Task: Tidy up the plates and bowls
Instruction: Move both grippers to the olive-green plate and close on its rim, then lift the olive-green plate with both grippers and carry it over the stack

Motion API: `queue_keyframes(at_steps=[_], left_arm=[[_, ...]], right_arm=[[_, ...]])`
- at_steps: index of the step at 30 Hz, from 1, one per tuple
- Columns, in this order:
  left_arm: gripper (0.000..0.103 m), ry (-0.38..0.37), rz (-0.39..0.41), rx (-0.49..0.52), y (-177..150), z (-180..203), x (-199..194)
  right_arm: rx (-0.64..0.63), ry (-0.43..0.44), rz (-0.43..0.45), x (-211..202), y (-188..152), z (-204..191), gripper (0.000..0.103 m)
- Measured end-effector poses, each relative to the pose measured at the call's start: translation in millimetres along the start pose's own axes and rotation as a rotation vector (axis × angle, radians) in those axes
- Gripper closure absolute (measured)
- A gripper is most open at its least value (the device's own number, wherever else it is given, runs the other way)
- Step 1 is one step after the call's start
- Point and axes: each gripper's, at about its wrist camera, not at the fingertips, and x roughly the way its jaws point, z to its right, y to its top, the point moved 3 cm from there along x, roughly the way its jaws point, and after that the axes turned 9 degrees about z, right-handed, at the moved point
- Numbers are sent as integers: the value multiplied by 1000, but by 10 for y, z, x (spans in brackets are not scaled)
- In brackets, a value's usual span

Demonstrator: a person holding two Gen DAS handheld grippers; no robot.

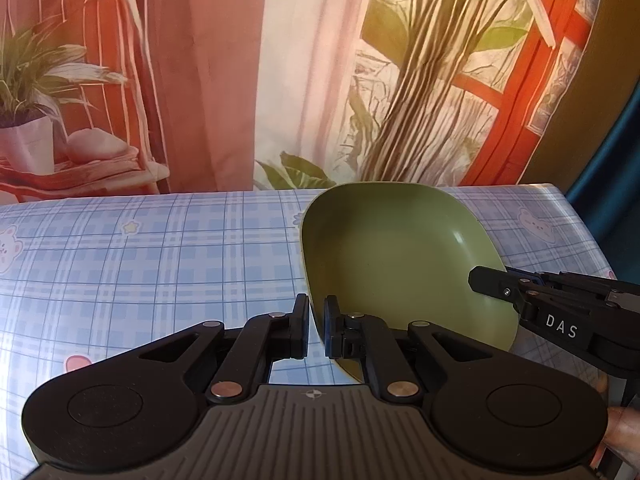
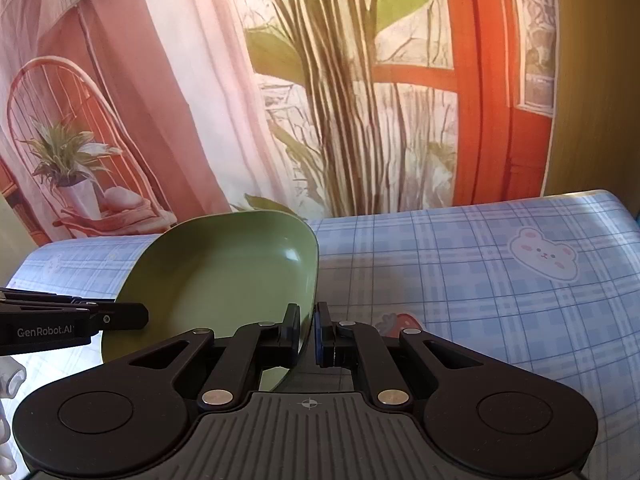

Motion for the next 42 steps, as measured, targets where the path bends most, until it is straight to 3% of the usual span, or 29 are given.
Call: queue_keyframes(at_steps=[10, 20, 32, 42], left_arm=[[94, -18, 14, 14, -220, 195, -841], [91, -50, -13, 67, -659, 358, -1412], [90, -68, -100, 148, -1072, 356, -1556], [90, -64, -141, 180, -1176, 312, -1466]], right_arm=[[-21, 27, 50, -849, -16, -210, 96], [-1, 34, 56, -1567, -404, -301, 96], [14, 22, 7, -1820, -900, -376, 96], [-3, 9, -22, -1799, -1056, -421, 96]])
